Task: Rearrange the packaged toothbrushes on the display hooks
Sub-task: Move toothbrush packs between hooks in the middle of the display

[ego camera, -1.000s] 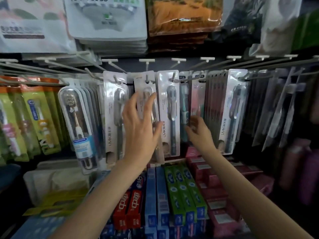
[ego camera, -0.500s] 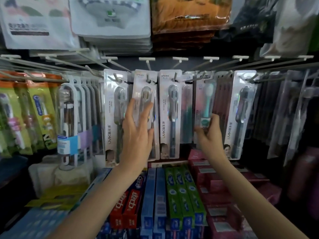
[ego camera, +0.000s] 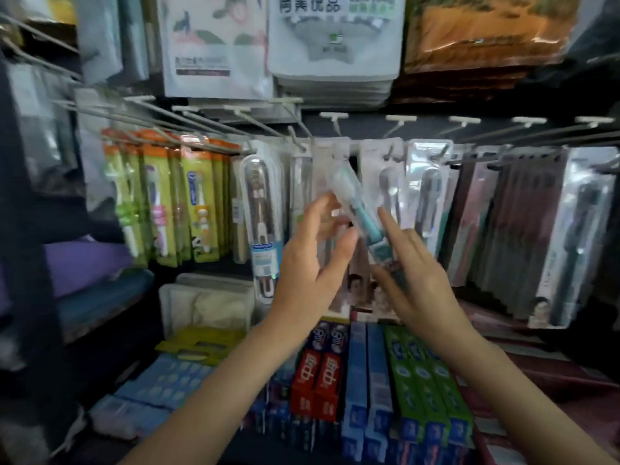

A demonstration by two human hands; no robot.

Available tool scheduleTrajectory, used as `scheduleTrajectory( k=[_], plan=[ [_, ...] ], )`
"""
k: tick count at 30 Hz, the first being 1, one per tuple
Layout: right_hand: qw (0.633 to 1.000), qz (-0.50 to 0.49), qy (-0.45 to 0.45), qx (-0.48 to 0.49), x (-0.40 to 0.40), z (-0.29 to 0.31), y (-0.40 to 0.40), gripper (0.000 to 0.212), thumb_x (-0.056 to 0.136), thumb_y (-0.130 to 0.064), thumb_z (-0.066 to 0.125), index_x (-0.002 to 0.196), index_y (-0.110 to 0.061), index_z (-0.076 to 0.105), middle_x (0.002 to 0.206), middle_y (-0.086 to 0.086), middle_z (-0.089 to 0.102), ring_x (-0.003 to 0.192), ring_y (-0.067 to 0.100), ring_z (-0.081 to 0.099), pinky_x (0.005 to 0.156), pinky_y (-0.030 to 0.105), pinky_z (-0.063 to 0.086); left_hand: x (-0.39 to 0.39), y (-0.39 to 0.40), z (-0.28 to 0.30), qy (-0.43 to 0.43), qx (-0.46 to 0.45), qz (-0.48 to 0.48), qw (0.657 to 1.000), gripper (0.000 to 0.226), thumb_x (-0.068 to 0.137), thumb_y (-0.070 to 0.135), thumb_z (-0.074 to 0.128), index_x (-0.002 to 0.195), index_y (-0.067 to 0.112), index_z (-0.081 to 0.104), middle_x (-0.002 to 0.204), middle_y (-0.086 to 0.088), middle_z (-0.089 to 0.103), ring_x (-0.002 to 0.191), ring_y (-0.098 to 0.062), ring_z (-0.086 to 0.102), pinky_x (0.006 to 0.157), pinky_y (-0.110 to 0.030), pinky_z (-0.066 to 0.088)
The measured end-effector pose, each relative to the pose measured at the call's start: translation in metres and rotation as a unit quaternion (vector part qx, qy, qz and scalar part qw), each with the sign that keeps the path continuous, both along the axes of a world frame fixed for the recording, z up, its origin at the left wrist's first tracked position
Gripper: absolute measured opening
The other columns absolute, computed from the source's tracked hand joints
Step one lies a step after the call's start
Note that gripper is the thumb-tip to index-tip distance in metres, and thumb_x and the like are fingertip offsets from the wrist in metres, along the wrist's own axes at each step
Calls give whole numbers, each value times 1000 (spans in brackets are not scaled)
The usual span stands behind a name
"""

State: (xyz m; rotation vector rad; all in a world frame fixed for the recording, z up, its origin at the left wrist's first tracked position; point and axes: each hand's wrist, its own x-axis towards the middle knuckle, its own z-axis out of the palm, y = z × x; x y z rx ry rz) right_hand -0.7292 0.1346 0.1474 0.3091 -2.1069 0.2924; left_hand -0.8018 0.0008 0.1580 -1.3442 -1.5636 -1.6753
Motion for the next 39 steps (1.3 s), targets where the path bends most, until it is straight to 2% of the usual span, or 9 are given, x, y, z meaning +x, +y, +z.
scheduleTrajectory(
  k=[5,12,16,24,26,28,31,35,39],
  plan=[
    [993,103,-49,-9,-49,7,-82,68,93,-13,53,144,-29,10,118,-2,44,82,11,51,73,0,35,-34,-61,9,-139,101,45,984,37,91,13,55,122,27,40,101,7,61,87,4,60,75,-11,45],
    [974,72,-90,-195,-119,6,-144,61,96,-19,45,148,-24,12,141,12,42,97,27,59,88,36,45,-109,-141,-3,-199,61,183,961,34,89,0,53,117,17,46,101,3,58,89,2,57,69,-5,41],
    [960,64,-38,-269,-142,5,-161,61,96,-20,44,148,-26,12,126,18,52,102,39,57,88,52,48,-129,-162,-4,-179,53,240,953,37,87,-1,53,121,11,47,97,11,52,83,-2,52,66,-1,39],
    [969,26,-57,-239,-148,16,-165,62,97,-12,44,148,-21,12,111,5,43,79,28,56,74,35,50,-141,-150,-3,-150,0,224,963,40,87,-3,51,124,12,47,115,4,51,103,-9,50,85,-17,41],
    [972,12,-166,-167,-152,13,-166,61,95,-10,46,148,-20,18,106,7,47,75,26,58,63,26,47,-142,-147,-2,-148,-4,223,964,40,87,-1,52,125,12,47,115,4,51,103,-11,51,86,-20,42],
    [950,14,-271,-157,-159,-2,-176,60,94,-10,48,147,-20,21,104,13,56,80,32,63,64,34,55,-144,-145,-1,-144,-14,225,963,41,88,2,54,126,12,46,115,6,51,102,-8,50,85,-17,41],
    [946,-32,-223,-232,-168,-25,-184,65,95,-12,47,149,-20,11,100,8,53,90,27,59,82,33,49,-149,-152,-4,-134,-11,223,966,41,88,0,52,126,12,46,116,5,50,104,-8,48,89,-19,39],
    [940,-5,-157,-302,-173,-29,-183,59,96,-12,46,147,-15,17,127,11,48,90,27,60,83,43,52,-158,-162,-8,-103,-16,262,960,39,87,0,52,124,12,48,118,1,53,103,-10,50,89,-27,42],
    [940,21,-154,-304,-174,-28,-188,58,94,-11,47,145,-16,20,129,14,47,96,35,60,82,49,52,-162,-156,-2,-78,-4,293,953,36,89,7,53,124,10,49,120,0,50,103,-8,47,89,-26,40]
  ],
)
